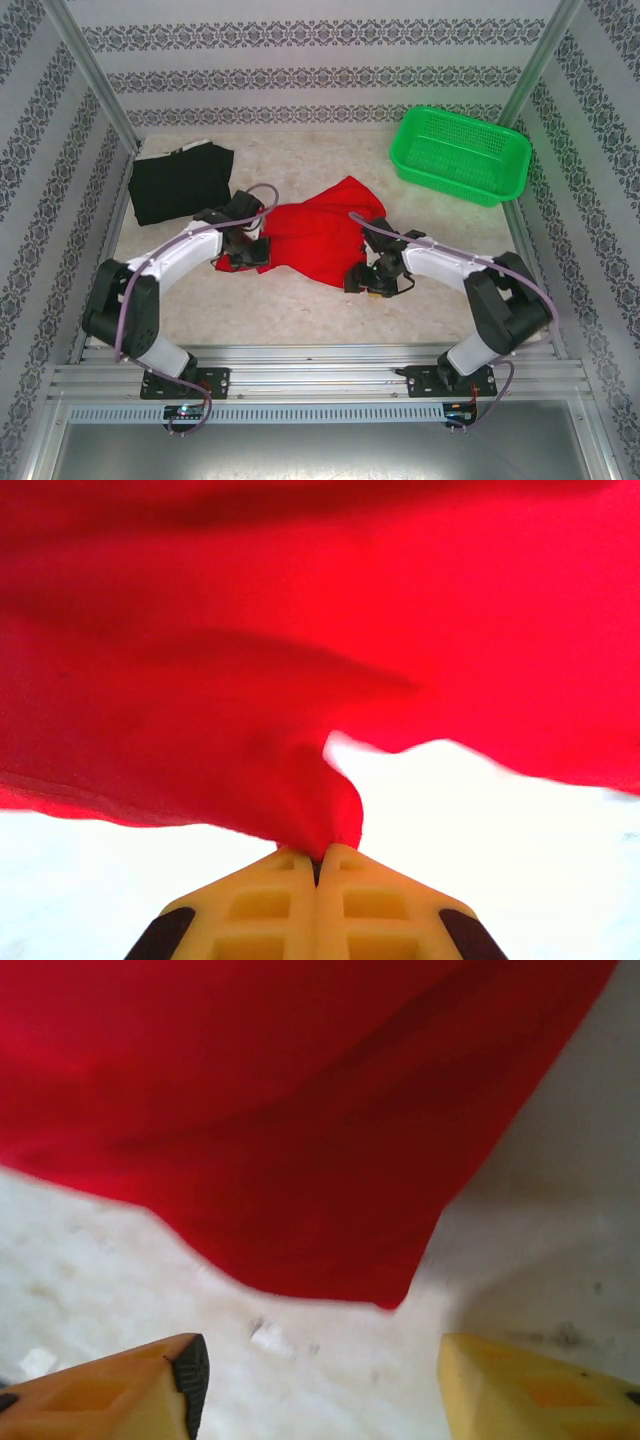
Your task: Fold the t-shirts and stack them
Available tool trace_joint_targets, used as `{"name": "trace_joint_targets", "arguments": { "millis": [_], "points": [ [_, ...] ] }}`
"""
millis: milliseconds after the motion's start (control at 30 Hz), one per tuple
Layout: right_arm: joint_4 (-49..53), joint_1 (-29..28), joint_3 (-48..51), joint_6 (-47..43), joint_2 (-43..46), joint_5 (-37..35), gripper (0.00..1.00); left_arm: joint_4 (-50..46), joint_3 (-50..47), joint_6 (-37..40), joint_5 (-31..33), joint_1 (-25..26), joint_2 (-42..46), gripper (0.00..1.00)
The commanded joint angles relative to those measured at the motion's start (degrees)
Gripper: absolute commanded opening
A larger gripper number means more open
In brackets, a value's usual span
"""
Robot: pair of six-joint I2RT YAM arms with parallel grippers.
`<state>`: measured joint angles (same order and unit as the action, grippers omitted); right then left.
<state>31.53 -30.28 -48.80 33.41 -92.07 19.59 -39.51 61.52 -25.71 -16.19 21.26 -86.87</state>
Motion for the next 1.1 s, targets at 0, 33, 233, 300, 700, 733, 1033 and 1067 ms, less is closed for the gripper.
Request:
{"name": "trace_joint_targets", "arguments": {
  "millis": [0, 33, 233, 300, 700, 733, 1033, 1067],
  "points": [
    [-3.2, -0.6, -3.1, 1.7, -4.7, -2.9, 0.45, -5.3, 5.4, 0.6, 0.8, -2.4, 4.8, 0.00],
    [-2.9, -0.6, -4.2, 2.0, -6.1, -3.8, 0.32, -6.1, 7.2, 0.6, 0.3, -3.3, 5.6, 0.00],
    [-0.7, 2.2, -8.2, 3.3, -0.9, -10.6, 0.00, -9.3, 16.1, 1.3, -1.7, -7.9, 7.3, 0.00],
    [0.5, 3.9, -9.7, 2.6, 2.5, -9.2, 0.00, -9.6, 17.9, 1.4, -2.9, -9.2, 7.7, 0.00],
    [8.2, 14.4, -14.9, 2.6, 20.9, 1.5, 0.04, -7.6, 28.3, 2.6, -7.1, -9.9, 8.2, 0.00],
    [8.3, 13.8, -14.9, 2.6, 19.7, 3.4, 0.24, -7.6, 28.6, 2.6, -7.4, -9.9, 8.0, 0.00],
    [1.7, -4.0, -17.3, 1.9, 1.4, 2.0, 0.64, -4.7, 40.6, 6.8, -3.7, -11.2, 0.3, 0.00],
    [1.9, -5.2, -18.8, 1.2, -1.3, 1.2, 0.64, -4.5, 42.0, 6.9, -4.3, -11.1, -0.8, 0.00]
  ]
}}
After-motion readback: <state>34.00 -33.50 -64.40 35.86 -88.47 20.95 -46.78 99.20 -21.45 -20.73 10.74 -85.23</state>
